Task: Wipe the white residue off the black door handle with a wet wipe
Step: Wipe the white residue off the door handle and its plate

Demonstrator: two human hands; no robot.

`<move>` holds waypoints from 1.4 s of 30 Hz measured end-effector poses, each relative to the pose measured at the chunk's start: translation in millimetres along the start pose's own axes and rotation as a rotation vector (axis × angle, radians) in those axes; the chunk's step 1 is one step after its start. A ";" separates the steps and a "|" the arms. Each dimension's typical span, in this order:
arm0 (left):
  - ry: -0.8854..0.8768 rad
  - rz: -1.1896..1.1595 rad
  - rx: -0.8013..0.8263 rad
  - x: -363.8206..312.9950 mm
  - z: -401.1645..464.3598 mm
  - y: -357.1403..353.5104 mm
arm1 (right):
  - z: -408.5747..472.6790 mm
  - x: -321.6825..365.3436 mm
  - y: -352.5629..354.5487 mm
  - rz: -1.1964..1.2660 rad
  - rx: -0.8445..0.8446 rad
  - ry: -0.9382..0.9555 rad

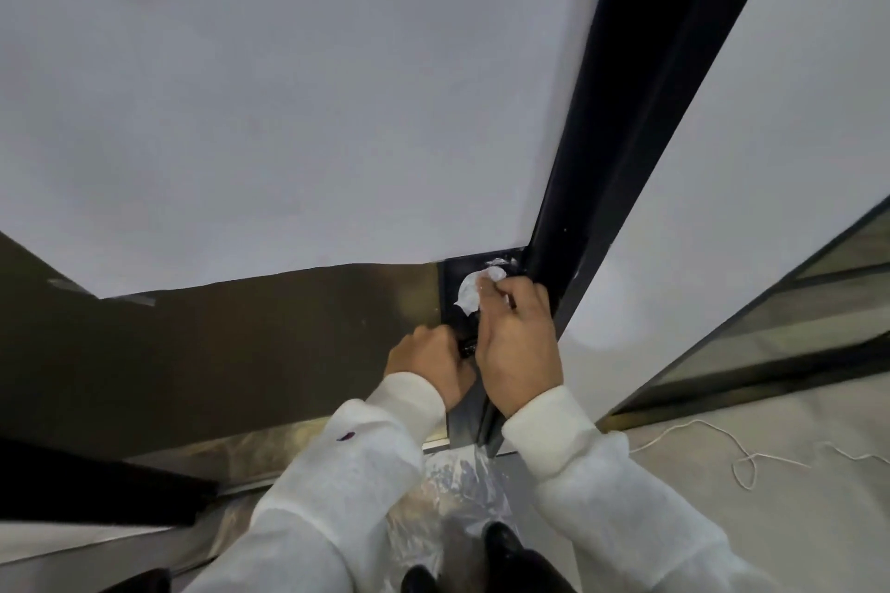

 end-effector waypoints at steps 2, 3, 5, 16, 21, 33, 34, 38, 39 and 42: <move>-0.007 0.104 -0.022 -2.0 -1.8 7.8 | 1.8 0.0 -1.3 0.001 0.052 0.006; -0.014 0.190 -0.050 -4.1 -3.8 14.3 | 2.9 0.3 -2.2 0.005 0.076 0.010; -0.028 0.316 -0.098 -9.0 -6.7 27.6 | 5.4 2.3 -1.1 0.007 0.081 0.020; 0.026 0.160 -0.020 -5.7 -6.9 14.7 | 7.6 -1.2 2.5 0.035 0.041 0.049; 0.015 0.184 -0.030 -5.8 -7.9 22.5 | 7.1 -2.4 5.5 0.069 0.008 0.070; -0.018 0.272 -0.106 -5.0 -11.9 27.6 | 4.8 10.4 0.0 -0.051 0.128 0.129; -0.019 0.288 -0.102 -6.1 -13.2 28.4 | 2.5 15.1 -1.6 -0.061 0.149 0.155; 0.009 0.151 -0.014 -2.5 -7.9 14.1 | -11.6 22.1 -9.0 -0.066 0.240 0.298; 0.014 0.087 0.013 -1.8 -6.3 8.5 | -15.8 19.6 -8.7 -0.066 0.261 0.320; 0.011 0.041 0.013 -3.4 -5.5 4.0 | -24.4 8.8 -3.5 -0.035 0.263 0.333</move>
Point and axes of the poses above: each hand's wrist, its own z-axis towards the middle knuckle, its own y-axis out of the back of the hand, x = y × z, the point moved 8 cm from there along z, towards the middle knuckle, and after that the axes turned 13 degrees about x, right-handed, at the moved point
